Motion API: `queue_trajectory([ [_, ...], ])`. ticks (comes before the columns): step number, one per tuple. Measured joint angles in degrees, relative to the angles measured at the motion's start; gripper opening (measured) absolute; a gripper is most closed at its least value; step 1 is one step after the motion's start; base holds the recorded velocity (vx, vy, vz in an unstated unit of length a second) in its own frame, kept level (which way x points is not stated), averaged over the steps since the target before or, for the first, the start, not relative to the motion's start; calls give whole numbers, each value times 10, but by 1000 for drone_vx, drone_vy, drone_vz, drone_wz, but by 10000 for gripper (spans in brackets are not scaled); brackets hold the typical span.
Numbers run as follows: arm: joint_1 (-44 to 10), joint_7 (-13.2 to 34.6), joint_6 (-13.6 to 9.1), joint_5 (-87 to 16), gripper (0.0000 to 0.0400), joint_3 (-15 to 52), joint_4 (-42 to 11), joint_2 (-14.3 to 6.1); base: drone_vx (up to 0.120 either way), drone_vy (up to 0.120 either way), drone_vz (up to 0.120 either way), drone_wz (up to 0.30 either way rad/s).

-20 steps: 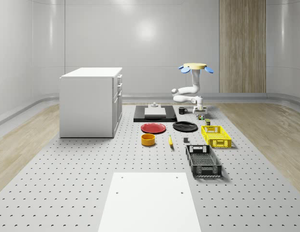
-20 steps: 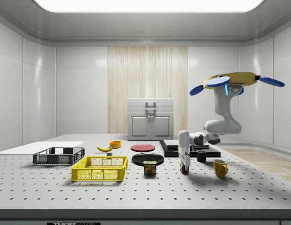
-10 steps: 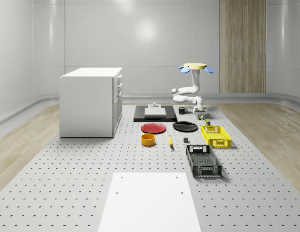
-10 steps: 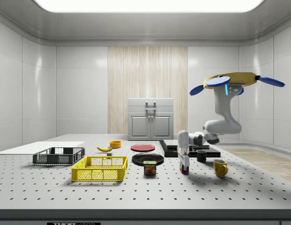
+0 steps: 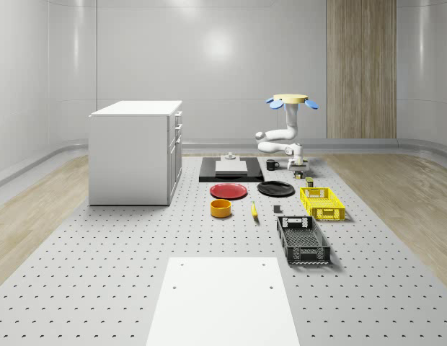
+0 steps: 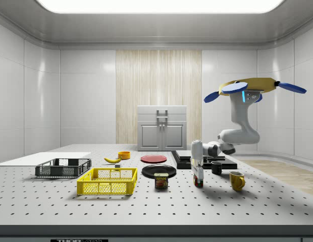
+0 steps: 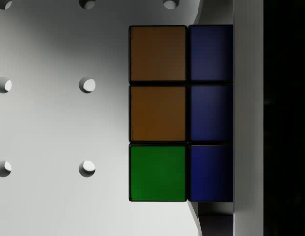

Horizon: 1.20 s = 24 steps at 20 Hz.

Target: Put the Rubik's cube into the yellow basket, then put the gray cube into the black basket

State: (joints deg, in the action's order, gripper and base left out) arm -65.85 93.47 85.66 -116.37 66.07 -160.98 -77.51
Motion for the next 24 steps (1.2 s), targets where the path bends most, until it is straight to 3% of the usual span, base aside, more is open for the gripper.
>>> queue_trajectory([
  [5,-1,4,-7,21,325,21,-6,-2,0,0,16,0],
  [18,-7,14,-15,73,325,72,-17,-13,0,0,120,0],
  [24,-9,17,-8,79,325,77,-17,-21,0,67,7,0],
])
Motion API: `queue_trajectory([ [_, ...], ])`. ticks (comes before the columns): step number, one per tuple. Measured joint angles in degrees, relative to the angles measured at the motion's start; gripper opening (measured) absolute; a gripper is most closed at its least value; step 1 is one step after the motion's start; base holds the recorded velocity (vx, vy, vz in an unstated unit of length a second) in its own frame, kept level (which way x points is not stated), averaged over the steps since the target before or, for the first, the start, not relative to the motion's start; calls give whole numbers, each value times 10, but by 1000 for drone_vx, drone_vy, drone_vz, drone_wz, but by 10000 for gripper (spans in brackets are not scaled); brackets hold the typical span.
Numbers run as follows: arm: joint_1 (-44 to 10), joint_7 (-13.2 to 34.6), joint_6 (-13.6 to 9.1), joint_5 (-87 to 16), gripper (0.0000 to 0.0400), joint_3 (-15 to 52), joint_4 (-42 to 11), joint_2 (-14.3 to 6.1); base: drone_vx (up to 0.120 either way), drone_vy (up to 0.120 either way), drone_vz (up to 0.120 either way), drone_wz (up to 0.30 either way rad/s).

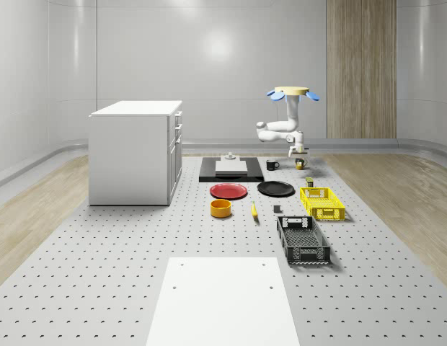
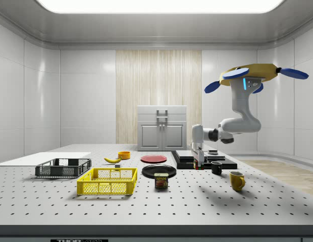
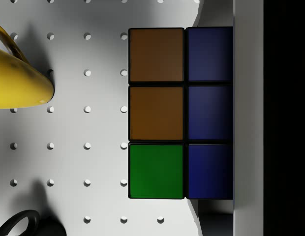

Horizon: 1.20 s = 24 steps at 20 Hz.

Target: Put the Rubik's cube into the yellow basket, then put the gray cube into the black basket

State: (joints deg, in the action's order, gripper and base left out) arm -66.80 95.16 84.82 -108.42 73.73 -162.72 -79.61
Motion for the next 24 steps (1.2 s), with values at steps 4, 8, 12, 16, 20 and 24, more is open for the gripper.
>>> queue_trajectory([
  [4,-2,1,4,3,325,1,0,-5,90,120,0,0],
  [8,-3,3,9,5,325,3,0,-10,120,50,0,0],
  [12,-5,4,13,7,325,3,1,-15,120,0,0,0],
  [16,-6,5,17,9,325,4,1,-19,120,50,0,0],
  [20,-7,6,21,11,325,5,1,-23,120,20,0,0],
  [24,-8,7,25,13,325,6,1,-27,120,0,0,0],
])
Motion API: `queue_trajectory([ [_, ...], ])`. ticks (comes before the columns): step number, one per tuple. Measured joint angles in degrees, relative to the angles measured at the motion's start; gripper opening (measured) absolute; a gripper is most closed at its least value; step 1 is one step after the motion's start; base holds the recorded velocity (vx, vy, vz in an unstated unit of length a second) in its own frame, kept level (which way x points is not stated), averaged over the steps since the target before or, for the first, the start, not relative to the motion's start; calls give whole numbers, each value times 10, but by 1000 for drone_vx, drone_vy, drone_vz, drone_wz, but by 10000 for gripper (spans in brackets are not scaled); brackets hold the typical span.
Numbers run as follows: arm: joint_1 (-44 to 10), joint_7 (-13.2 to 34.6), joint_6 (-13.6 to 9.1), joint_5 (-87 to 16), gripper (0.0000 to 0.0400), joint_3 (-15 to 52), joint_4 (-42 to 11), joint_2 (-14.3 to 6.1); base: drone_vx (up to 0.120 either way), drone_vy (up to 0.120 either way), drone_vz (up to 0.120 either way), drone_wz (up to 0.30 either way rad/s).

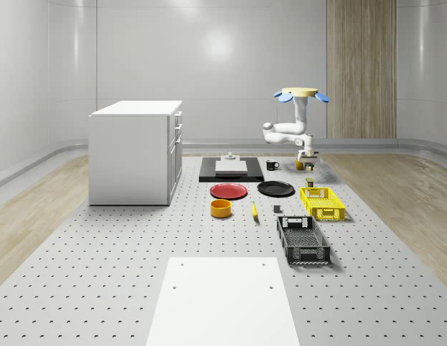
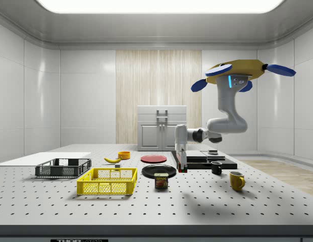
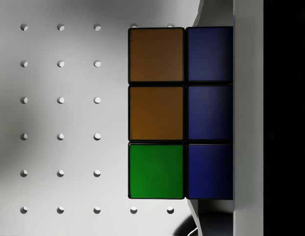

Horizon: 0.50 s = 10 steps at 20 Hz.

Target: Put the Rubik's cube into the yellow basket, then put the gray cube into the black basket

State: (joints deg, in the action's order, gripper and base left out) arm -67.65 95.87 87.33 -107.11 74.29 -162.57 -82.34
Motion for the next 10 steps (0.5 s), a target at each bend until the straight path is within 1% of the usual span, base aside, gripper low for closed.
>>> queue_trajectory([
  [10,-3,2,9,4,325,1,1,-9,120,0,0,0],
])
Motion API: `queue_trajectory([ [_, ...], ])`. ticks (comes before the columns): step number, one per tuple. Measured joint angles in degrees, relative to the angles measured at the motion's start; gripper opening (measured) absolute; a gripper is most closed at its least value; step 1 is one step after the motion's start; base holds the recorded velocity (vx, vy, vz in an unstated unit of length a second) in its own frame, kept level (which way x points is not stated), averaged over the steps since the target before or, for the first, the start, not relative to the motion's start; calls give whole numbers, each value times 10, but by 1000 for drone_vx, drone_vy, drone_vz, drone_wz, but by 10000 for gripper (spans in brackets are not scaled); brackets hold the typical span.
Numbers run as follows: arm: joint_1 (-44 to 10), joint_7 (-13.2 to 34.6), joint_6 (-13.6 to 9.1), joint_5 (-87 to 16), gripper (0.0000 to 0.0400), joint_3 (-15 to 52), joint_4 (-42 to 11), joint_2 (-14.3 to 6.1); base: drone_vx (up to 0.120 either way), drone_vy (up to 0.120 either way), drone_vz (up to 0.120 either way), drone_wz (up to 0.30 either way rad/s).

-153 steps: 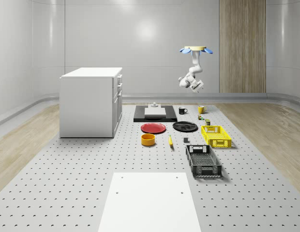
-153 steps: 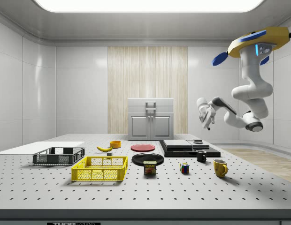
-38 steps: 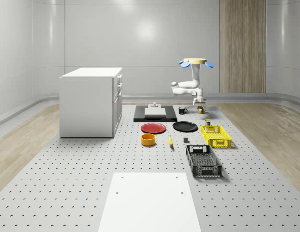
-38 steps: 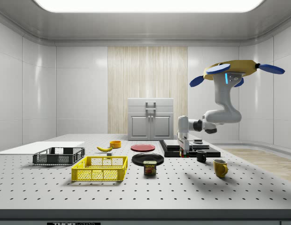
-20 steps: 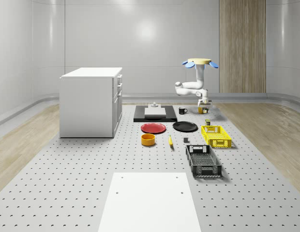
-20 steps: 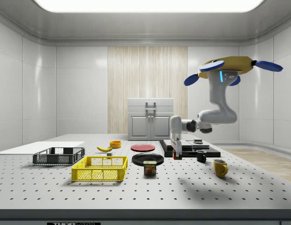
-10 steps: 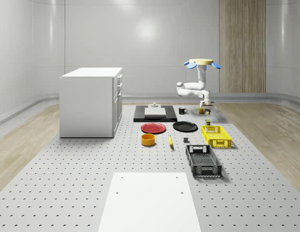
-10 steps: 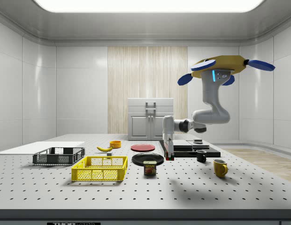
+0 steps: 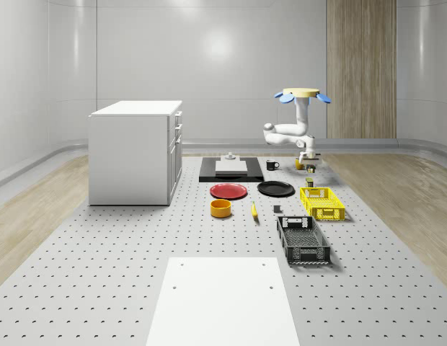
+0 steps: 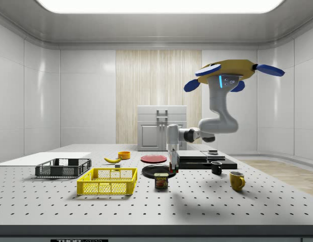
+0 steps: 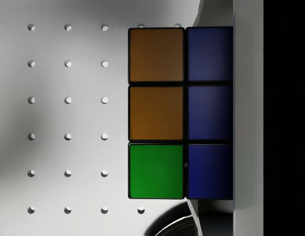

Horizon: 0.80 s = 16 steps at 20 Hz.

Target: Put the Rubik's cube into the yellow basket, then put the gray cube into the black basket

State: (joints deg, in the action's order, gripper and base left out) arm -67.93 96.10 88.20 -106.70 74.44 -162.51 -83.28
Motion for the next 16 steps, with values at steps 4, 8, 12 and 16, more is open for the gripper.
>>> queue_trajectory([
  [4,-1,1,3,1,325,1,0,-3,120,0,0,0],
  [8,-2,2,6,3,325,1,0,-7,120,0,0,0],
  [12,-3,2,9,4,325,1,1,-10,120,0,0,0],
  [16,-4,3,12,5,325,2,1,-13,120,-20,0,0],
])
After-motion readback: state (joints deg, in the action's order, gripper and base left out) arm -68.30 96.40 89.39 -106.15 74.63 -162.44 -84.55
